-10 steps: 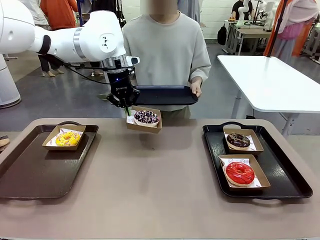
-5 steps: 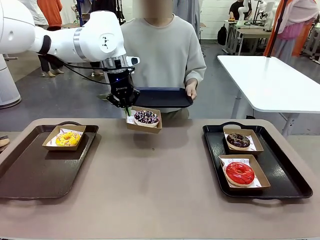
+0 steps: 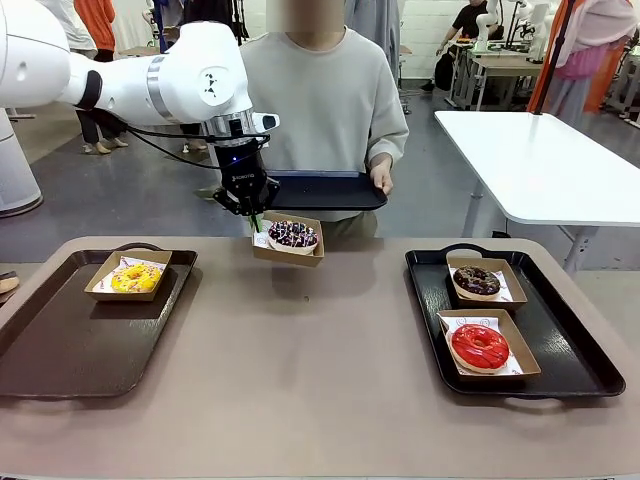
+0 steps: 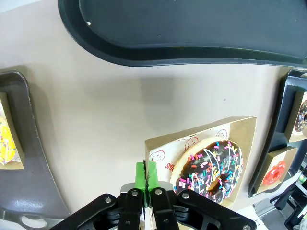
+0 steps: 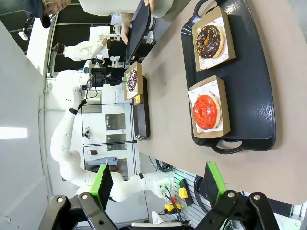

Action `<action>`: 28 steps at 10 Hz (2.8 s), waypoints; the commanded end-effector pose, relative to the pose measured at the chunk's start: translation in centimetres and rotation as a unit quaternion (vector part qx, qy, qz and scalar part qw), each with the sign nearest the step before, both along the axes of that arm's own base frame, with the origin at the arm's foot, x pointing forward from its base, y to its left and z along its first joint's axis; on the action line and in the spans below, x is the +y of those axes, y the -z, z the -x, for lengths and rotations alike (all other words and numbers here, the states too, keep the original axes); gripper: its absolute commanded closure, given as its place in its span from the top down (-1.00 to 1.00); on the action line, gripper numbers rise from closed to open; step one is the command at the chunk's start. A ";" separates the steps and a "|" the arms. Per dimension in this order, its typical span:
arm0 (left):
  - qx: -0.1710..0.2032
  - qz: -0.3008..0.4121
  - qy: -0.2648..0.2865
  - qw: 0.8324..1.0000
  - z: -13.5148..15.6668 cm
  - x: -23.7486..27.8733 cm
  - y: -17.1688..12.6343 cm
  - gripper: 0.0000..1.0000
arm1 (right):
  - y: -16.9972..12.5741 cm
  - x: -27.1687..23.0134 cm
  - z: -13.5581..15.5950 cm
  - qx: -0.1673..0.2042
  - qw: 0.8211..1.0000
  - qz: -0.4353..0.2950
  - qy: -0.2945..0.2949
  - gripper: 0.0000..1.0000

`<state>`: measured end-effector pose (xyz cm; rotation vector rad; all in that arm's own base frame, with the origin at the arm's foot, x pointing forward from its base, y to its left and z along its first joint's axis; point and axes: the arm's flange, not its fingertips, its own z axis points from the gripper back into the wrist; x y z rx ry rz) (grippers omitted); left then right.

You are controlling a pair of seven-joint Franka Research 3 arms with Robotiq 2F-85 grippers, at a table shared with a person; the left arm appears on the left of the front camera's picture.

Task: Individually package the donuts and arrange them on the tray.
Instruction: Place the picked Paper togo box on the Handle tray.

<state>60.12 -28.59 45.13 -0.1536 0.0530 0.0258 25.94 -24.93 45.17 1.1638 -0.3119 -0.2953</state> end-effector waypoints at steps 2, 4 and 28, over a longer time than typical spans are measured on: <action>0.001 0.002 -0.007 1.000 0.1 0.1 -0.3 -1.00 | -0.2 0.0 0.2 -0.008 1.000 -0.006 -0.001 1.00; 0.001 0.002 -0.007 1.000 0.1 0.1 -0.3 -1.00 | -0.2 0.0 0.2 -0.008 1.000 -0.006 -0.001 1.00; -0.026 -0.037 -0.018 0.999 17.9 19.5 2.2 -0.97 | -0.2 0.0 0.2 -0.008 1.000 -0.006 -0.001 1.00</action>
